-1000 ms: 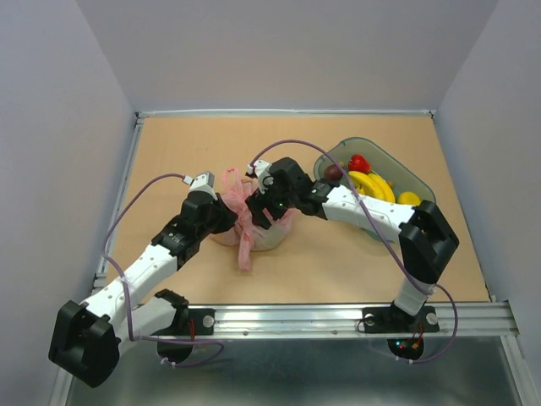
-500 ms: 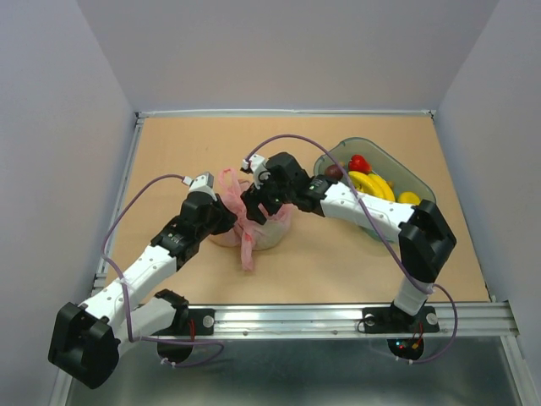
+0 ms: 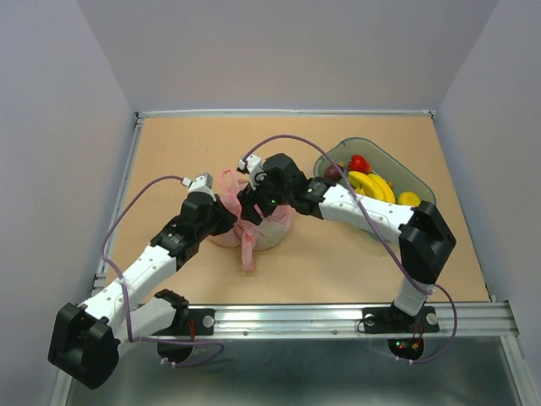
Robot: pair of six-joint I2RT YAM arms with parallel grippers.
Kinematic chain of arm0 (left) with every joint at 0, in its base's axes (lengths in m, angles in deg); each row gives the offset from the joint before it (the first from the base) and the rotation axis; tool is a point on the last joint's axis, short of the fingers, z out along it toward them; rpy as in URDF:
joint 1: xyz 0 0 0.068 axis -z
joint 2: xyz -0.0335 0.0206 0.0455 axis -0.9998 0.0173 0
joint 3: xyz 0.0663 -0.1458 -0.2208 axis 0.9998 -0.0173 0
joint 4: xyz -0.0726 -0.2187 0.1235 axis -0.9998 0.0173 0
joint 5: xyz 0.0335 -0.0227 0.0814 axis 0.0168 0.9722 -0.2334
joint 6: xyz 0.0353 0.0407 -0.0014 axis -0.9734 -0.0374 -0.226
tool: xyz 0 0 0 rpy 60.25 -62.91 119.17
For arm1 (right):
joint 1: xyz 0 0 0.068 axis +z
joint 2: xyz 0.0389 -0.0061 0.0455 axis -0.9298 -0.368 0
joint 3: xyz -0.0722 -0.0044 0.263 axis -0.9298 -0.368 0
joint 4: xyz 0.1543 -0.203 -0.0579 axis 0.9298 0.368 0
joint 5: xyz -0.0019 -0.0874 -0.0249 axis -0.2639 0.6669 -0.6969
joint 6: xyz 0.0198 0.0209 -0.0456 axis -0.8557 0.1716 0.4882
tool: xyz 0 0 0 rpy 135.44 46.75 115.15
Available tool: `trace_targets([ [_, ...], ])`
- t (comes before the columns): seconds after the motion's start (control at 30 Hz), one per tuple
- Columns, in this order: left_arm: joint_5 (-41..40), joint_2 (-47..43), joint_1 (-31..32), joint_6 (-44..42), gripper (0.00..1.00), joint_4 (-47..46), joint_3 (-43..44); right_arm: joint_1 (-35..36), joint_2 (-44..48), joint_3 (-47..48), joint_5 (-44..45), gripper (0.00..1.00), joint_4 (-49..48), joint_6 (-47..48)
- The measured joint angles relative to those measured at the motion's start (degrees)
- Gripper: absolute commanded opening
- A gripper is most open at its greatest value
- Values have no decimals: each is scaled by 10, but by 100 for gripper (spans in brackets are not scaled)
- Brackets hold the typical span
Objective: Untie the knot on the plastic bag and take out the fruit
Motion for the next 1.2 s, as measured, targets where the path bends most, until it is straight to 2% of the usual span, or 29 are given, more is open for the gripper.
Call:
trace_targets([
  [0.17,-5,0,0,1,0,4,6,7,-31,0,-22,68,-8,-12],
  [0.23,-11,0,0,1,0,6,8,8,-43,0,-24,60,-8,-14],
  [0.27,-14,0,0,1,0,7,8,8,-45,-1,-24,54,-8,-14],
  [0.3,-18,0,0,1,0,9,9,7,-49,-1,-24,38,-7,-16],
  [0.37,-25,-1,0,0,0,14,8,7,-50,-1,-17,24,-7,-16],
  [0.4,-31,-2,0,-1,0,15,8,7,-50,-2,-13,14,-8,-14],
  [0.5,-50,-3,0,-5,0,19,9,7,-45,-9,14,1,-11,-15],
  [0.7,-84,-5,-32,-14,0,36,9,3,8,-36,74,1,-10,-14],
  [0.93,-83,-33,-190,-30,0,44,9,-89,129,-95,118,1,-21,-56],
  [1.07,-69,-26,-247,-39,0,47,25,-134,178,-132,133,1,-27,-99],
  [1.13,-54,-17,-265,-44,0,46,36,-135,193,-153,125,3,-30,-117],
  [1.17,-48,-12,-269,-48,0,46,41,-135,197,-163,115,10,-30,-121],
  [1.2,-40,-8,-272,-53,0,46,46,-135,198,-166,110,10,-30,-122],
])
